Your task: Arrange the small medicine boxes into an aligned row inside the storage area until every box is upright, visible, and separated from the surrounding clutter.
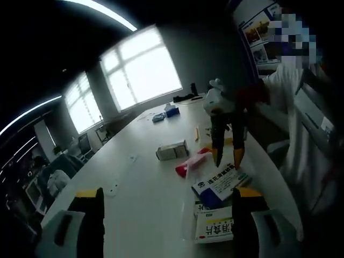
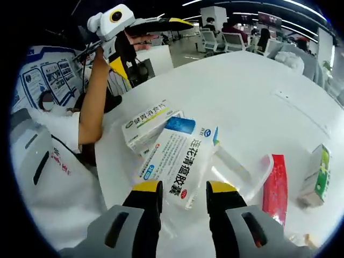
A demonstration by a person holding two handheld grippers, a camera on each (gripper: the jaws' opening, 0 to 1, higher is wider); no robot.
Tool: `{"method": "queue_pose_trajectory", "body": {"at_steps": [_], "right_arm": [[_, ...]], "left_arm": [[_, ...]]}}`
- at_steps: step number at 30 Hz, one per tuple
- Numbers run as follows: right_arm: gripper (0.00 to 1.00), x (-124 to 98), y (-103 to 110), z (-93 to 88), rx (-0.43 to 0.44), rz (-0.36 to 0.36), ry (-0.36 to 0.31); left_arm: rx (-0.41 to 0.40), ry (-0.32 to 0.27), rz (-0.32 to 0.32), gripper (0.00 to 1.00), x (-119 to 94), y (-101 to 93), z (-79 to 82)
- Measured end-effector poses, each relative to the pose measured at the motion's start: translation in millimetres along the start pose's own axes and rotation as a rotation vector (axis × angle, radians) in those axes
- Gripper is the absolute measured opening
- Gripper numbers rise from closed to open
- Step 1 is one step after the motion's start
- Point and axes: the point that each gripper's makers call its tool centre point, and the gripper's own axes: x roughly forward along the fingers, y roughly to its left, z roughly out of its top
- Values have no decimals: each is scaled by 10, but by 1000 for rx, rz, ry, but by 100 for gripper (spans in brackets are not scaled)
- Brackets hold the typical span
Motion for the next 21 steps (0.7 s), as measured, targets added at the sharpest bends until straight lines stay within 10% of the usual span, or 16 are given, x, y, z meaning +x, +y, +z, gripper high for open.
{"method": "queue_pose_trajectory", "body": {"at_steps": [21], "right_arm": [[21,134,161,162,135,118,-103]], "left_arm": [[12,-27,-8,99,-20,-56,93]]}}
